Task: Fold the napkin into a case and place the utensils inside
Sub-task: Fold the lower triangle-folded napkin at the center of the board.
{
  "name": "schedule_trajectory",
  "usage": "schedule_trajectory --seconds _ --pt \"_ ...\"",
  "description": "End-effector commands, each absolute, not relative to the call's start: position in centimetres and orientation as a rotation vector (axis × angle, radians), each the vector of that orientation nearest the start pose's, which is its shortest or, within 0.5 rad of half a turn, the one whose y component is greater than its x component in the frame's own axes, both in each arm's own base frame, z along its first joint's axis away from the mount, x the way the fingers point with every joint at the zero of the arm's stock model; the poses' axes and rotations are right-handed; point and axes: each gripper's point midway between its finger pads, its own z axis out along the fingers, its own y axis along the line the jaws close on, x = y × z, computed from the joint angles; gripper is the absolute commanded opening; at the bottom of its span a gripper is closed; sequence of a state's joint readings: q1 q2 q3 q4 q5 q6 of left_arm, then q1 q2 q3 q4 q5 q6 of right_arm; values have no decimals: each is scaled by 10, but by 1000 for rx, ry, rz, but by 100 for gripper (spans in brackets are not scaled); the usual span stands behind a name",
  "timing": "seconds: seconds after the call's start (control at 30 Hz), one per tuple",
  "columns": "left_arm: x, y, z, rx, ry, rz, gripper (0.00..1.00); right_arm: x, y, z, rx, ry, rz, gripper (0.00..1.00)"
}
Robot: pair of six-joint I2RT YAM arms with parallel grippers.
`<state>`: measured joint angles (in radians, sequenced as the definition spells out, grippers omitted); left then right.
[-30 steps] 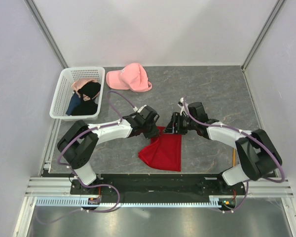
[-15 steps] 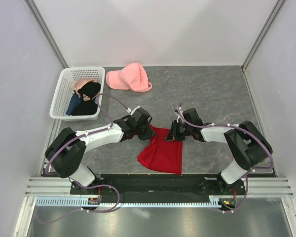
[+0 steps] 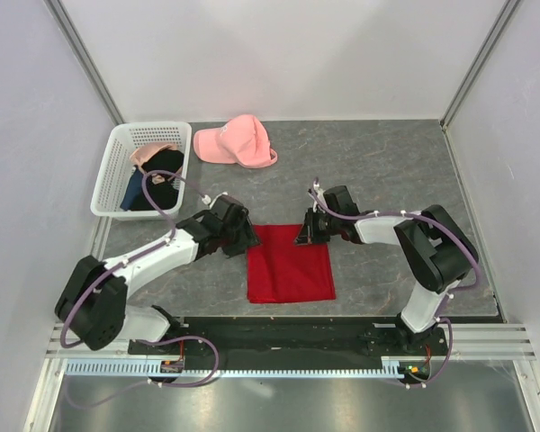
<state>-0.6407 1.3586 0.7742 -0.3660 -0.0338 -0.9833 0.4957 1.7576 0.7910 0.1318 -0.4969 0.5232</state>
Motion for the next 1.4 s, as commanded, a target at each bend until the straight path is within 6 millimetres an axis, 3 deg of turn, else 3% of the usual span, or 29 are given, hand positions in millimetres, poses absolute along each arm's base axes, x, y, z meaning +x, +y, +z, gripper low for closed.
schedule_trajectory --seconds 0.0,0.13,0.17,0.23,0.33,0.37,0.4,0.6,0.8,1.0,1.37 --pt "237 -174 77 -368 2586 -379 71 311 264 22 -369 2496 877 2" --pt "238 -152 96 -404 2516 -362 73 315 272 43 -462 2462 799 8" --pt "241 -147 100 -428 2497 -370 73 314 284 55 -507 2438 780 11" --pt "242 -145 113 -449 2459 -424 73 311 280 63 -529 2460 648 20" --pt "245 -137 129 -522 2394 -481 72 291 300 88 -602 2429 571 34" --pt "247 -132 133 -564 2369 -491 72 275 314 92 -652 2421 590 39" --pt "247 -129 142 -586 2333 -523 72 264 317 91 -668 2442 584 45" --pt "249 -108 156 -798 2273 -567 72 206 352 87 -785 2449 500 60" --pt "250 -106 149 -864 2341 -643 73 169 383 69 -921 2445 385 71" --pt "249 -100 145 -856 2356 -655 72 147 406 59 -1012 2432 338 71" --pt "249 -90 140 -861 2354 -690 72 128 407 35 -1053 2475 306 53"
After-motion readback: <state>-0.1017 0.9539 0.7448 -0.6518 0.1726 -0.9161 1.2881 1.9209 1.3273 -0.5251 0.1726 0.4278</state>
